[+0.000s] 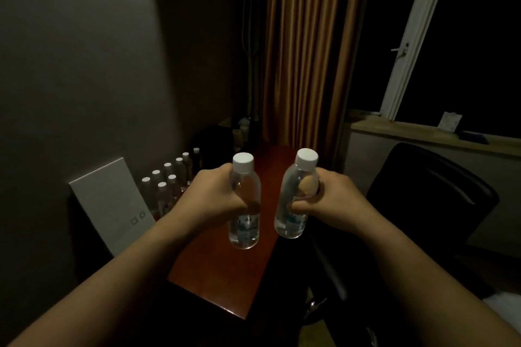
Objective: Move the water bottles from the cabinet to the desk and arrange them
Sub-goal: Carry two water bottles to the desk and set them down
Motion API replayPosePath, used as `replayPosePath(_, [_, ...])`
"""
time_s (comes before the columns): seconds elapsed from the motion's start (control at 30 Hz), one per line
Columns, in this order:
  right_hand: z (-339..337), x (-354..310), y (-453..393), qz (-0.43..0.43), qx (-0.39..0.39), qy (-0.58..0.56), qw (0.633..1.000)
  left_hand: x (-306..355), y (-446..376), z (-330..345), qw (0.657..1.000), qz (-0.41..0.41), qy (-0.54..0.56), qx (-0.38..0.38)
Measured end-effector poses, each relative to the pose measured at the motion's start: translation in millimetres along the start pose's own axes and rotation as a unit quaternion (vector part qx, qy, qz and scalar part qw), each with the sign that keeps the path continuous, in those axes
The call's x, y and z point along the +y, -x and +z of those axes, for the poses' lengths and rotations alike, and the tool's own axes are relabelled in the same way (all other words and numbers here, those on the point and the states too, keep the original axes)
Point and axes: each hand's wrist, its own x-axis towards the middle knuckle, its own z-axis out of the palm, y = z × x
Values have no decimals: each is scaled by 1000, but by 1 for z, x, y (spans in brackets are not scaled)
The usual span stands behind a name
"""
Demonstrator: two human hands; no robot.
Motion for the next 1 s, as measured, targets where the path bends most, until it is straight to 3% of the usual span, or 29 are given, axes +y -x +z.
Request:
replayPosePath(0.33, [14,41,-148,-13,-41,-17,999,-51,-114,15,998,-57,-10,9])
replayPosePath(0.53, [34,58,-253,-63,-85,-1,994,-93,-175,26,988,-130,-47,70])
replayPosePath(1.0, [104,68,-505,-200,-249,-14,947,-186,-311,33,908,-335,-86,238])
